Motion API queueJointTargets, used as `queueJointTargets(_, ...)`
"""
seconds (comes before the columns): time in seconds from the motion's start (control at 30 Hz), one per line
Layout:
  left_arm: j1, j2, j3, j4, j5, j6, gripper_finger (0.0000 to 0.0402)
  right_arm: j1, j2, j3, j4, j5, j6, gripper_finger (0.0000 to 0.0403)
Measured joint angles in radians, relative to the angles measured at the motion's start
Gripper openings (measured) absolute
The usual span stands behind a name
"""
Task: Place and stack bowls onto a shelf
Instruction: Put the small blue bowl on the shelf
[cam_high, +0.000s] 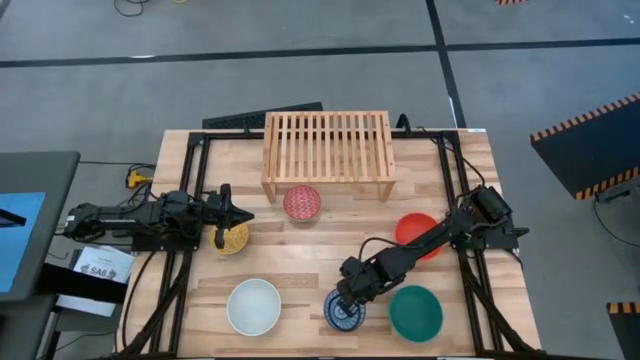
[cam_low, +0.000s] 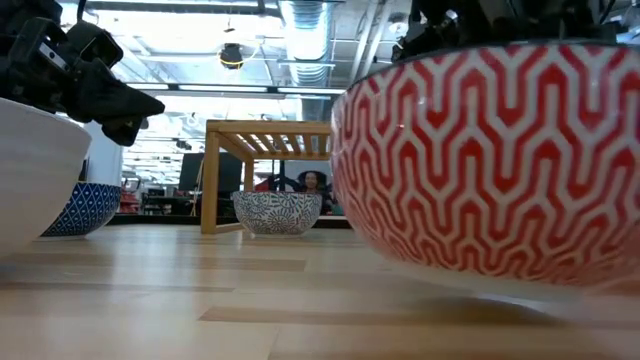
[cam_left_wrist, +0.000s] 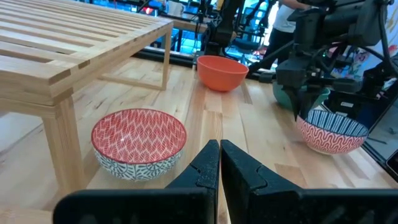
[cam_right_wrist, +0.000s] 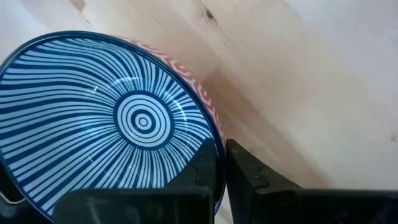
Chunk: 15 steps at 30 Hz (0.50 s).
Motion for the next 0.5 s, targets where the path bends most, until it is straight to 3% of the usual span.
queueJointTargets(0.23,0.0,0.0,0.0,0.0,0.0,0.0,0.0,-0.005,-0.089,0.0,-0.012,0.011,-0.108,0.0035)
queueJointTargets(0.5,0.0,0.0,0.0,0.0,0.0,0.0,0.0,-0.087,-0.334,0.0,-0.048,0.021,-0.194,0.0035)
